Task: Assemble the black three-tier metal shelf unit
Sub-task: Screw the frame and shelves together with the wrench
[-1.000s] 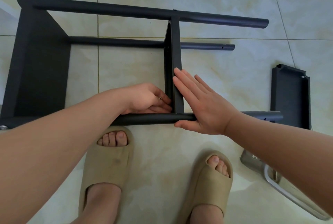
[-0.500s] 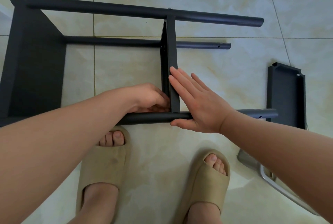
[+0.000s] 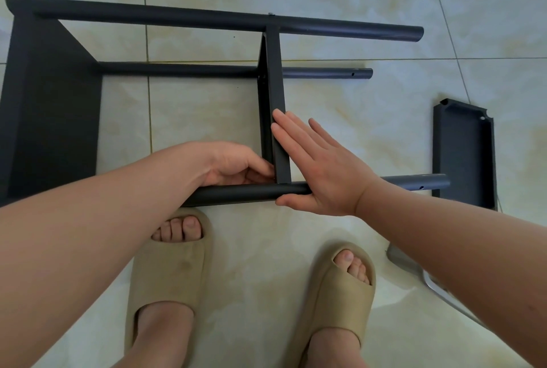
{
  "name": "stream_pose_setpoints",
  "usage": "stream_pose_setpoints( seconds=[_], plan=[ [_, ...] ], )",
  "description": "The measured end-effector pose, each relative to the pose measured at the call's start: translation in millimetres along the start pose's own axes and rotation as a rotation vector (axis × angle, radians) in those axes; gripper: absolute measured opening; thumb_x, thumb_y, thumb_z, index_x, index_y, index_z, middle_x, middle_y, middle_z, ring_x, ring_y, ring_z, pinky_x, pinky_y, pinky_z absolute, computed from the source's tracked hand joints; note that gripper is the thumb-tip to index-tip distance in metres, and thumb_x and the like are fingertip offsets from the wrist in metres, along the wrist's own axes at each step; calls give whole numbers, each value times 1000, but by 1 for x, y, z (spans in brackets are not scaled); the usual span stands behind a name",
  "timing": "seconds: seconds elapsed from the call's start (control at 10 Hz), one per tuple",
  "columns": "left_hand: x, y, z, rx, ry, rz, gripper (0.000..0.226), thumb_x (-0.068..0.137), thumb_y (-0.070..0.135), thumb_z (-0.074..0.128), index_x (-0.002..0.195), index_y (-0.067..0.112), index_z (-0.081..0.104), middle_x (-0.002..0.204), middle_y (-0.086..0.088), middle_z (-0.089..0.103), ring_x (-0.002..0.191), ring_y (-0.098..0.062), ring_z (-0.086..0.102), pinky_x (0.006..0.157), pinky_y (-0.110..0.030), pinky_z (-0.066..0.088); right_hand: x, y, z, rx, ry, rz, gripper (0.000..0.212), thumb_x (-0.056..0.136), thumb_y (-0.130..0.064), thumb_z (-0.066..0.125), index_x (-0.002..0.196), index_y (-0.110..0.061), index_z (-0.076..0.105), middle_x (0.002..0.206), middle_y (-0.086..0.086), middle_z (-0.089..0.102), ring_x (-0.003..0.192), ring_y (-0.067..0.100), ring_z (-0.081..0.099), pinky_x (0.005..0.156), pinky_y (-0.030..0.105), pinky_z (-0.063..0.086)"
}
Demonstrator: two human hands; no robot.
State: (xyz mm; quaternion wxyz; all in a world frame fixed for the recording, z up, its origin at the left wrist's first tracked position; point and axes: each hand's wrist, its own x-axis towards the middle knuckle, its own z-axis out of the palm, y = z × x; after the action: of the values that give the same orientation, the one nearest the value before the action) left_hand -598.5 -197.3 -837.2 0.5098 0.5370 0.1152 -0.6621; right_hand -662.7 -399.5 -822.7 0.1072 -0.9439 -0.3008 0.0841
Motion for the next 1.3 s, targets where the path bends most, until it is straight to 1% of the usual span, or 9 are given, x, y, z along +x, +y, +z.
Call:
stream_pose_setpoints(
  seconds=[0.1,0.2,0.4,0.6,0.8,1.0,1.1,1.2,1.3],
  plan=[
    [1,0,-2,-24,-13,-11,23,94,13,53,104,7,73,98,-11,73,81,-19,71,74,-26,57,0,0,0,-5,5,1,102,91,-72,43,160,-2,14,169,12,5,157,25,2,126,49,12],
    [1,-1,-1,41,3,-11,21,93,12,56,104,7,73,92,-9,74,77,-16,71,67,-23,56,1,1,0,-8,5,-1,102,92,-72,43,160,-2,14,169,11,5,157,25,2,126,49,12],
    [1,0,-2,5,25,-31,20,95,13,56,99,7,74,87,-9,75,72,-16,72,65,-23,56,1,0,0,-17,-6,2,102,92,-72,41,160,-2,13,169,11,4,157,24,1,127,48,11],
    [2,-1,-1,-10,14,-14,27,94,11,56,113,1,71,96,-13,74,78,-19,71,76,-27,56,1,1,0,-32,-10,-1,102,93,-73,41,160,-2,12,170,11,3,157,24,0,127,49,10],
    [2,-1,-1,-22,-13,12,21,94,11,55,100,5,74,90,-11,75,74,-18,72,67,-23,58,0,1,0,-28,-3,1,102,92,-72,42,160,-2,13,169,11,3,157,24,1,127,49,11],
    [4,-3,0,106,-10,53,19,96,14,55,95,11,73,85,-7,74,73,-15,70,69,-26,53,0,1,0,-26,-3,-3,102,93,-72,42,160,-2,12,169,11,3,157,24,0,127,48,10],
    [6,-3,-3,90,-16,28,20,96,15,55,101,9,74,92,-9,74,77,-17,70,74,-28,53,0,1,0,-26,-9,-2,102,93,-72,42,160,-2,12,170,11,2,157,24,0,127,49,11],
    [5,-3,-5,75,-41,12,24,86,17,62,104,8,75,100,-12,73,84,-20,69,85,-32,50,1,1,0,-26,-9,-4,101,93,-72,42,160,-2,12,169,11,2,157,24,-1,127,49,11],
    [5,-3,-6,69,-50,16,29,78,20,65,103,8,76,99,-12,73,85,-21,69,89,-33,49,1,1,0,-26,-12,-3,101,93,-72,41,160,-2,12,169,11,2,157,25,-1,127,49,11]
  ],
)
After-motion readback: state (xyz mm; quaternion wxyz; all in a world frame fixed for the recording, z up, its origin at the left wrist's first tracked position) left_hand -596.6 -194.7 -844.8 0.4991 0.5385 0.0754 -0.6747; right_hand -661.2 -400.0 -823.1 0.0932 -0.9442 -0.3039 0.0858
